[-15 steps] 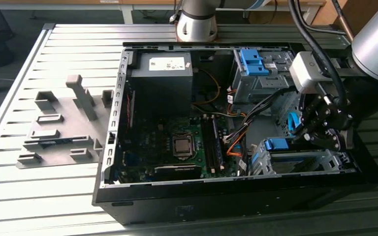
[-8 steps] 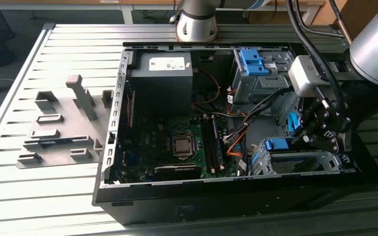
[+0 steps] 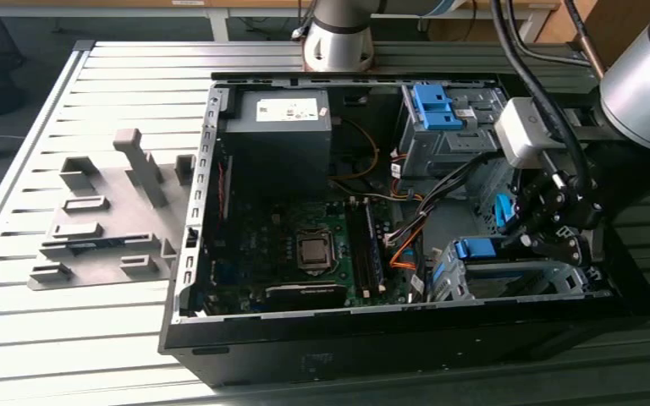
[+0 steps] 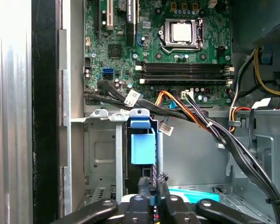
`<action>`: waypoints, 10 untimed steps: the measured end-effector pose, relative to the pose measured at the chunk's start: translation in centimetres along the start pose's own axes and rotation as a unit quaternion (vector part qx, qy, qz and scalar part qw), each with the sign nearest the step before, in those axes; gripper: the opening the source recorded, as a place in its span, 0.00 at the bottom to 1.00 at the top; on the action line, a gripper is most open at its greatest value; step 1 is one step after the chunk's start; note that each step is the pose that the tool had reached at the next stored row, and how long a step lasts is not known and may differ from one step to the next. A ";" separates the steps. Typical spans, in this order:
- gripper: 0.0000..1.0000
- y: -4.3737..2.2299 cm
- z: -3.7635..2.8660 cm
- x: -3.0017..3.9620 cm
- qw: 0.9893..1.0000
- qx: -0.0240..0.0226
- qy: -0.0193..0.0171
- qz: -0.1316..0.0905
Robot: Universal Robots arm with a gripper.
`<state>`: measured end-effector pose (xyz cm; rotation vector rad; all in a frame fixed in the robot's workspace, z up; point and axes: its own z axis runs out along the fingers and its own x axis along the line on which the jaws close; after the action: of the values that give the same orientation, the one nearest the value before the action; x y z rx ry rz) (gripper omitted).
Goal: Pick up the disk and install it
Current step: 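Insert the second disk wire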
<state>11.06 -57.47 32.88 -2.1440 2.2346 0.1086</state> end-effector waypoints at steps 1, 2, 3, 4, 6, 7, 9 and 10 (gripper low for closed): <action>0.17 0.00 -0.15 -0.01 1.000 0.000 0.000 0.000; 0.24 0.01 -0.37 -0.03 1.000 0.000 0.000 0.000; 0.24 0.01 -0.58 -0.05 1.000 0.000 0.000 0.000; 0.24 0.02 -0.79 -0.06 1.000 0.000 0.000 0.000; 0.24 0.03 -1.30 -0.11 1.000 0.000 0.001 0.000; 0.24 0.04 -1.54 -0.13 1.000 0.000 0.000 0.000; 0.24 0.04 -1.78 -0.14 1.000 0.000 0.000 0.000; 0.24 0.04 -1.77 -0.15 1.000 0.000 0.000 0.000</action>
<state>11.05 -57.46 34.66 -2.1444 2.2351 0.1080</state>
